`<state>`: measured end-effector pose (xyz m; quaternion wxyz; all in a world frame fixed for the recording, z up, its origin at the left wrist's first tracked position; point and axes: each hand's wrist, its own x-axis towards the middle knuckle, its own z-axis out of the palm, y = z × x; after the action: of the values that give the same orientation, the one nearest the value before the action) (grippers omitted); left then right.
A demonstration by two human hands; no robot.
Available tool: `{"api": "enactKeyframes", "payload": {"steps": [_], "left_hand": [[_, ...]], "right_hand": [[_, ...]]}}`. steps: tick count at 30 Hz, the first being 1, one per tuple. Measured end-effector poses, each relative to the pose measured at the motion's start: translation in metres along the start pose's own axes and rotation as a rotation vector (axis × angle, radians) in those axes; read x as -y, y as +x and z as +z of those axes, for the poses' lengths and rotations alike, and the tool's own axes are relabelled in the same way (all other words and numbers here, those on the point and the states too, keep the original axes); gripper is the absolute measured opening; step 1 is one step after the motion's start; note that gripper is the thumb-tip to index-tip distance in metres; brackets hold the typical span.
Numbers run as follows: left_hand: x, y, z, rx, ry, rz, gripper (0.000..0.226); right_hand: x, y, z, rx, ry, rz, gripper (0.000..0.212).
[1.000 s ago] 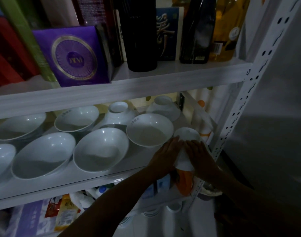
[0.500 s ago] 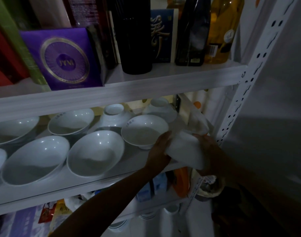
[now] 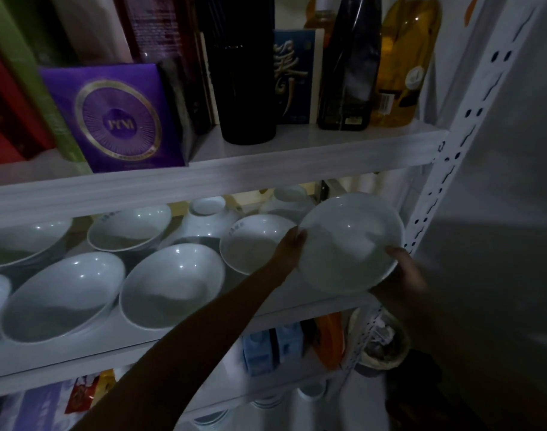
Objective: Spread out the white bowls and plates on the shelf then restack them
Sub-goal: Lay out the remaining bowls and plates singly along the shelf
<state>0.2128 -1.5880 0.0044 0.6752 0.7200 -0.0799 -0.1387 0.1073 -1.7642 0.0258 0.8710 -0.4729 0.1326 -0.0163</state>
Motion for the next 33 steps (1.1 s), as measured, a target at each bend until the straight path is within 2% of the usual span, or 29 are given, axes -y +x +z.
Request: {"api": "enactKeyframes", "payload": {"steps": [2,6,10,12,15,19,22,26,29,33], "left_hand": [[-0.009,0.0,-0.003,0.001,-0.139,-0.047,0.036],[-0.012,0.01,-0.008,-0.06,0.0,-0.061,0.041],[-0.014,0.011,-0.013,-0.037,0.008,-0.1,0.045],[-0.012,0.01,-0.015,-0.021,-0.003,-0.102,0.046],[-0.011,0.005,-0.014,0.002,-0.03,-0.091,0.045],[-0.009,0.003,-0.013,0.0,-0.013,-0.062,0.027],[0.001,0.015,-0.015,-0.002,0.19,-0.005,0.034],[0.011,0.032,-0.021,-0.121,0.499,-0.05,0.04],[0.014,0.038,-0.024,-0.16,0.632,-0.046,0.036],[0.016,0.039,-0.022,-0.156,0.713,-0.024,0.033]], "right_hand": [[-0.009,0.006,0.001,0.04,0.087,0.007,0.033],[-0.037,0.021,-0.007,0.085,0.342,0.045,0.047],[-0.061,0.039,-0.01,0.048,0.498,0.055,0.044],[-0.068,0.048,-0.01,-0.01,0.493,0.044,0.043],[-0.072,0.057,-0.01,-0.088,0.462,0.087,0.053],[-0.075,0.066,-0.003,-0.098,0.444,0.113,0.056],[-0.076,0.07,0.004,-0.1,0.458,0.111,0.046],[-0.065,0.075,0.004,-0.108,0.335,0.1,0.045],[-0.058,0.077,-0.003,-0.14,0.237,0.137,0.051],[-0.062,0.075,-0.009,-0.279,0.177,0.2,0.054]]}}
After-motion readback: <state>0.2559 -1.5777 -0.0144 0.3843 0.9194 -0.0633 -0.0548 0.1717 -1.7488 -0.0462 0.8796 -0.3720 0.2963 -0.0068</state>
